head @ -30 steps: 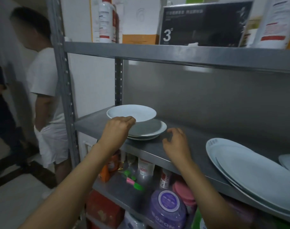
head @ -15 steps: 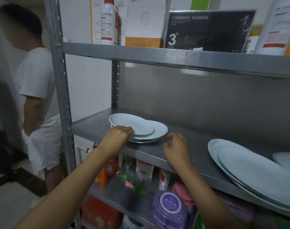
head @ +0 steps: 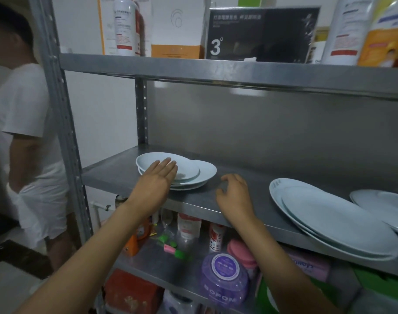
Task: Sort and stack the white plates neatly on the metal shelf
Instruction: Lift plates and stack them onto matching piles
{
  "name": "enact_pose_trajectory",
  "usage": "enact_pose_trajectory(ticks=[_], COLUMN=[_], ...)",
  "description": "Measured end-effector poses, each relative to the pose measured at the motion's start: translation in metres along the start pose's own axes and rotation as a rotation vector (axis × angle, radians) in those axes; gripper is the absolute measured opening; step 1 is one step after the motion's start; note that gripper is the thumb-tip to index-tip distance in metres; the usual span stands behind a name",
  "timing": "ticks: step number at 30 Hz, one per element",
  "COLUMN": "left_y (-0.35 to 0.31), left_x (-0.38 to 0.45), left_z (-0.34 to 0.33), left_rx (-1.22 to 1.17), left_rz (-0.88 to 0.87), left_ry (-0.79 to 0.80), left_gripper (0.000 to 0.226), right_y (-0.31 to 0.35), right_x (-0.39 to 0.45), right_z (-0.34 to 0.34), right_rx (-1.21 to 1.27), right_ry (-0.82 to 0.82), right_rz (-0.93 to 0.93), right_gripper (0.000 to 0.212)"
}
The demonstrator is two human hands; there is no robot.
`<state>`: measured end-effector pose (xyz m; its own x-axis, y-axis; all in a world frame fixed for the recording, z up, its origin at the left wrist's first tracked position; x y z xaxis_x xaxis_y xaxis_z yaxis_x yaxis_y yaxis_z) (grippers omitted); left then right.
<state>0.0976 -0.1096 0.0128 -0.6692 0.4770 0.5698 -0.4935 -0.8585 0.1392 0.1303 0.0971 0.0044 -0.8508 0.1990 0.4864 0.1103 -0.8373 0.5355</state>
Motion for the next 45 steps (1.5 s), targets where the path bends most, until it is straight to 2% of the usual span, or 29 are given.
enact_pose_trajectory(ticks=[8, 12, 19, 22, 26, 29, 32, 37, 39, 45], left_y=[-0.077, -0.136, -0.253, -0.304, -0.374, -0.421, -0.461, -0.501, -0.509, -0.516], left_x=[0.040, 0.064, 0.090, 0.099, 0.107, 0.105, 0.107, 0.113, 0.115, 0.121], left_z=[0.018, 0.025, 0.018, 0.020, 0.021, 0.022, 0.023, 0.024, 0.024, 0.023], left_rx=[-0.026, -0.120, -0.234, -0.280, -0.361, -0.406, -0.417, -0.439, -0.445, -0.474], left_rz=[-0.131, -0.213, -0.262, -0.289, -0.307, -0.306, -0.309, -0.279, -0.263, -0.217], left_ry=[-0.112, -0.208, -0.207, -0.220, -0.206, -0.204, -0.173, -0.147, -0.153, -0.164], left_gripper=[0.075, 0.059, 0.060, 0.054, 0.057, 0.059, 0.057, 0.058, 0.057, 0.055], right_y=[-0.004, -0.022, -0.127, -0.174, -0.244, -0.296, -0.337, -0.368, -0.372, -0.372], right_x=[-0.010, -0.014, -0.016, -0.022, -0.030, -0.036, -0.040, -0.045, -0.047, -0.050], right_z=[0.061, 0.109, 0.200, 0.234, 0.274, 0.295, 0.305, 0.303, 0.303, 0.317], right_rx=[-0.031, -0.037, 0.013, 0.021, 0.049, 0.030, 0.003, -0.268, -0.315, -0.386], right_ry=[-0.147, -0.242, -0.374, -0.405, -0.407, -0.359, -0.213, 0.314, 0.353, 0.320], right_rz=[0.108, 0.117, -0.152, -0.221, -0.295, -0.314, -0.292, -0.209, -0.162, -0.118], right_gripper=[0.036, 0.036, 0.035, 0.035, 0.036, 0.041, 0.058, 0.083, 0.085, 0.072])
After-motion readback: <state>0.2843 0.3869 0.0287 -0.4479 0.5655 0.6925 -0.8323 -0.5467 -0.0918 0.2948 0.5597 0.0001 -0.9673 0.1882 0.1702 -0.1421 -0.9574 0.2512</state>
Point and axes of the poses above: each hand's wrist, its own x-axis towards the middle knuckle, its own z-axis out of the back of the hand, y = z × x, the point moved 4 cm from there along x, towards the middle knuckle, and after that the axes turned 2 degrees about -x, right-handed, at the moved point
